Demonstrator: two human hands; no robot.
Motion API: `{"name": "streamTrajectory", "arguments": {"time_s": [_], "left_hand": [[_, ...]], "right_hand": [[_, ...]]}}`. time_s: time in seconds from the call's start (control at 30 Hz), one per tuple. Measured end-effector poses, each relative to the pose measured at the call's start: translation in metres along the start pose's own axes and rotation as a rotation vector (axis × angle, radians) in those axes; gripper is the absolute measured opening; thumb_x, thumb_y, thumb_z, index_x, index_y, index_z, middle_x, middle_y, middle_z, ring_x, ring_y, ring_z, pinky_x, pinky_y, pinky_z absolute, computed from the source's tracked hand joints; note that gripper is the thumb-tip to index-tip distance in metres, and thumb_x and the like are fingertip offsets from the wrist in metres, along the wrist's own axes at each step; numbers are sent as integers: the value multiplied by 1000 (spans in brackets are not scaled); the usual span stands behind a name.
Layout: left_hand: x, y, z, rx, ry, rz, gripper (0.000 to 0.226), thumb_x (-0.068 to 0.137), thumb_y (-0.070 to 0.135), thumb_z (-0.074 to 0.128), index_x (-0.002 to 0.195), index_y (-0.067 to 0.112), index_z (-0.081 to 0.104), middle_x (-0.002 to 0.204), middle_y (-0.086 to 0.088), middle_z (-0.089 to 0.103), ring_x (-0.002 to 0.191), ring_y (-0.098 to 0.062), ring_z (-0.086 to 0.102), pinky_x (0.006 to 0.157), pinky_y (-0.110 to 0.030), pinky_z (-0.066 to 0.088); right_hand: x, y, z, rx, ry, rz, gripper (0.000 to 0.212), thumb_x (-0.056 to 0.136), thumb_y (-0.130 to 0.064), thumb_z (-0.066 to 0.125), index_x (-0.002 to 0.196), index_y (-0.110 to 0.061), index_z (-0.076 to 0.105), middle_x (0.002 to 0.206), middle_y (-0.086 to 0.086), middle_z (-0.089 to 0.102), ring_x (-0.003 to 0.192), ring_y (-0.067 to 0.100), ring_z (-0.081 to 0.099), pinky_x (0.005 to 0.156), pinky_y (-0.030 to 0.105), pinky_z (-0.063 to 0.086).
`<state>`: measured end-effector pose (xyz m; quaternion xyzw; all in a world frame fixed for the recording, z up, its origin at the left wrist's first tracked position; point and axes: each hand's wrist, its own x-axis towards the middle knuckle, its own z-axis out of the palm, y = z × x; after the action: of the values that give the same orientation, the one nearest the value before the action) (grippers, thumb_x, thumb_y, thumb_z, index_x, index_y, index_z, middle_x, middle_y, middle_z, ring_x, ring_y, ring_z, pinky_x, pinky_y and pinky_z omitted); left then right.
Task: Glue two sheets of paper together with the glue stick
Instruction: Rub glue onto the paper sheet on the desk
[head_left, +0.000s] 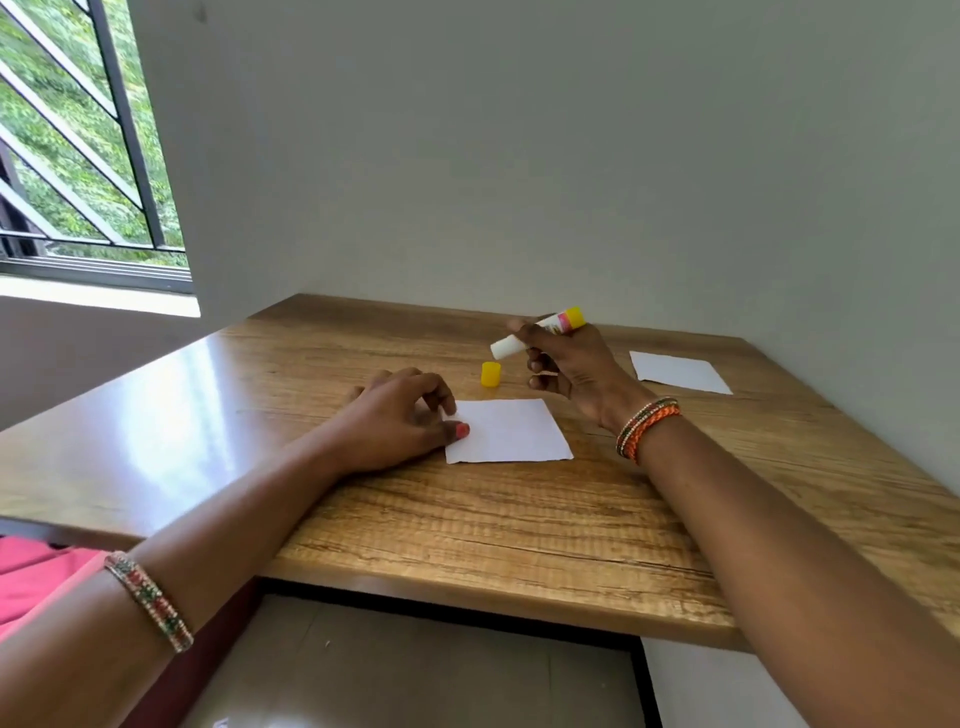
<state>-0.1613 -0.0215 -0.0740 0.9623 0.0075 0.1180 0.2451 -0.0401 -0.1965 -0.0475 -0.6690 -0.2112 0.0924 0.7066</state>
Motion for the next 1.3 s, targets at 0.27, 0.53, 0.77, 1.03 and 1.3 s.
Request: {"name": "streamTrajectory", "arguments": {"time_s": [0.27,0.53,0.77,1.03,1.3], "left_hand": [[0,4,-1,16,31,-28,24,81,54,58,102,45,64,106,13,59,118,-15,43,108,-47,26],[2,5,-1,58,29,-37,31,83,55,55,111,46,63,118,10,65,117,-13,47,94,-34,17],[3,3,-1,105,21,-11,32,83,57,51,112,47,62,114,10,66,110,-12,47,94,-36,18],[3,1,0,103,21,11,32,84,57,51,112,47,62,119,11,65,115,-12,49,97,-38,18],[4,0,0,83,31,7,31,84,56,52,111,46,63,114,9,67,113,-13,50,94,-37,18]], "right_hand": [[-4,10,19,-368,-142,-115,31,78,-20,74,101,-1,67,92,11,71,78,16,69,68,31,59],[-2,12,20,-564,-134,-201,27,76,-19,76,97,-3,69,92,10,72,77,19,70,62,25,58],[-3,10,19,-618,-116,-230,22,75,-25,77,90,-10,69,91,7,72,80,18,69,64,30,55],[-6,8,24,-659,-164,-273,25,74,-25,78,91,-8,70,92,8,73,83,18,70,75,34,56],[-11,2,29,-730,-178,-324,20,76,-22,76,74,-24,57,91,10,71,80,20,67,67,28,52]]}}
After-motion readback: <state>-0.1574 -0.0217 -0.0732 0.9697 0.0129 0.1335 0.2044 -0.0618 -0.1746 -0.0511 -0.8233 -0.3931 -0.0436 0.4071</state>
